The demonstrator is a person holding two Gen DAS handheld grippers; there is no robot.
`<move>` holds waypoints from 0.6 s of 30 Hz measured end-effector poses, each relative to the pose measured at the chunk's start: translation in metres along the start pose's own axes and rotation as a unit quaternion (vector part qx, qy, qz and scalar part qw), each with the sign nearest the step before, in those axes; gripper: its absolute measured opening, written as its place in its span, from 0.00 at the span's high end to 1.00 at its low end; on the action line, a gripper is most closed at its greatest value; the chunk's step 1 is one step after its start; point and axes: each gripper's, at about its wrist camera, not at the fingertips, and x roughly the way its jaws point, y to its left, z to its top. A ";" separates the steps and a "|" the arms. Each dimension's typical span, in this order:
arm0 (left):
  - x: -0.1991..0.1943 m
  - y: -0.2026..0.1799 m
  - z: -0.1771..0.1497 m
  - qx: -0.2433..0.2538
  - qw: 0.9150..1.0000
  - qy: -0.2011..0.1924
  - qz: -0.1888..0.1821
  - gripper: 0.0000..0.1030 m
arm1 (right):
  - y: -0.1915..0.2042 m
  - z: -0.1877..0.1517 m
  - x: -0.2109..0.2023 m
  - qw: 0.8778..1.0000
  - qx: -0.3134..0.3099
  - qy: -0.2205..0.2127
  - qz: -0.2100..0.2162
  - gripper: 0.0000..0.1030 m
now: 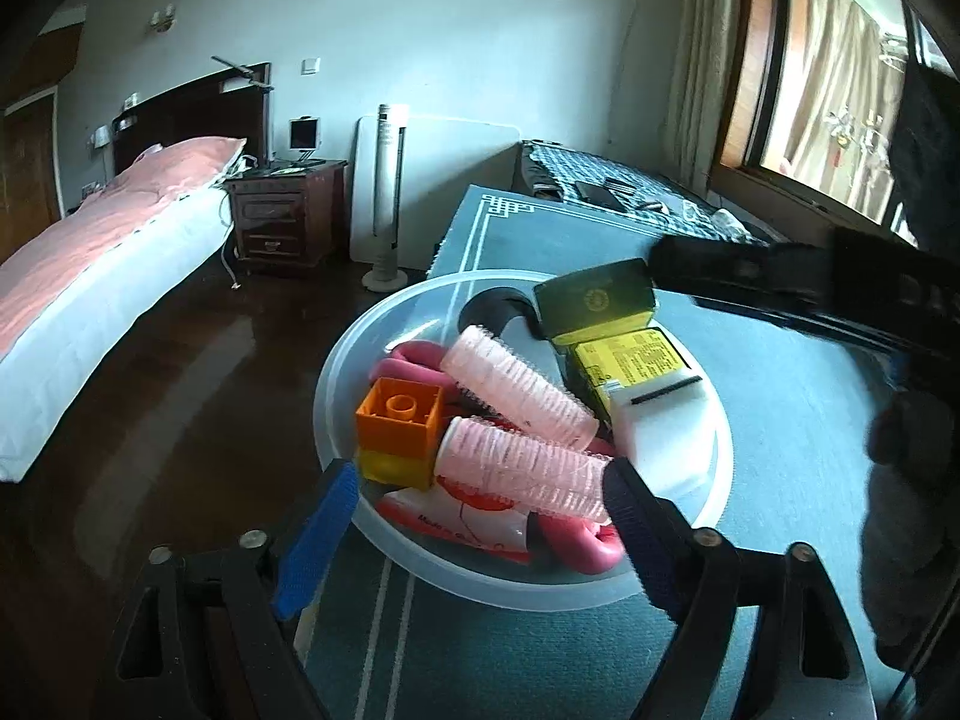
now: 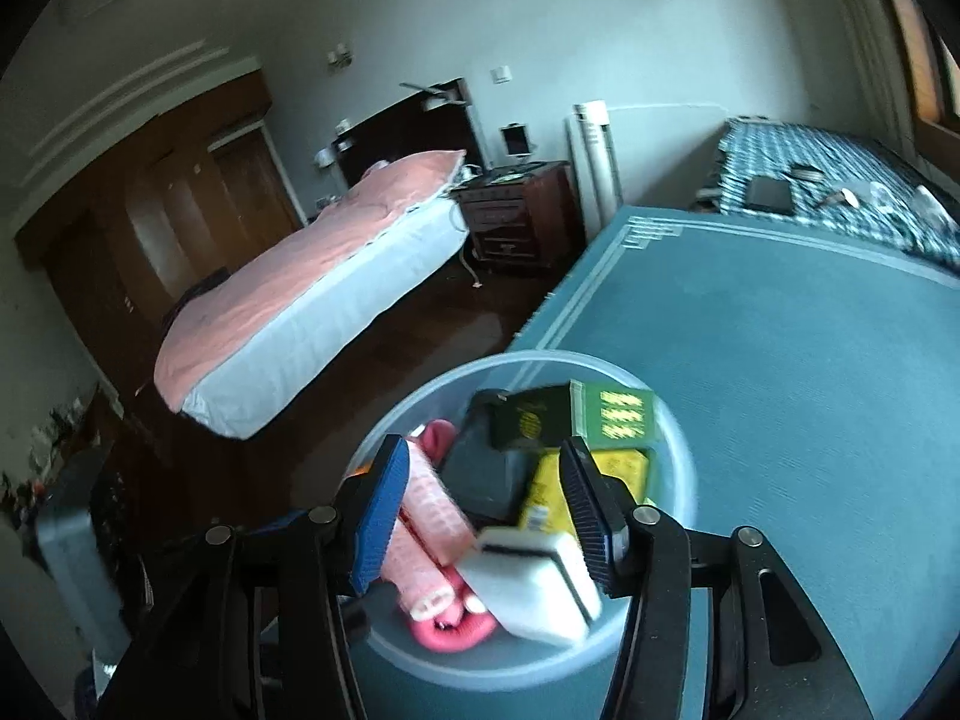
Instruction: Organize objects
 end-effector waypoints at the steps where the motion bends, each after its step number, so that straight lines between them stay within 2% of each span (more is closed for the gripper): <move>1: -0.001 0.002 0.000 -0.007 1.000 0.000 0.003 0.10 | -0.003 -0.002 -0.004 1.000 0.005 -0.001 -0.004 0.40; 2: -0.002 0.002 -0.001 -0.009 1.000 0.000 0.005 0.09 | -0.006 -0.006 -0.008 1.000 0.009 -0.002 -0.009 0.35; 7: -0.011 0.007 -0.002 -0.029 0.999 -0.008 0.027 0.01 | -0.012 -0.025 -0.023 0.999 0.012 0.002 -0.032 0.26; 10: -0.019 0.009 -0.002 -0.047 0.998 -0.016 0.043 0.00 | -0.009 -0.037 -0.033 0.999 0.005 -0.004 -0.051 0.19; 13: -0.028 0.010 -0.002 -0.059 0.996 -0.029 0.067 0.00 | -0.006 -0.047 -0.044 0.998 0.006 -0.011 -0.059 0.16; 18: -0.046 0.003 -0.001 -0.050 0.991 -0.060 0.113 0.00 | 0.004 -0.055 -0.064 0.995 -0.008 -0.034 -0.095 0.09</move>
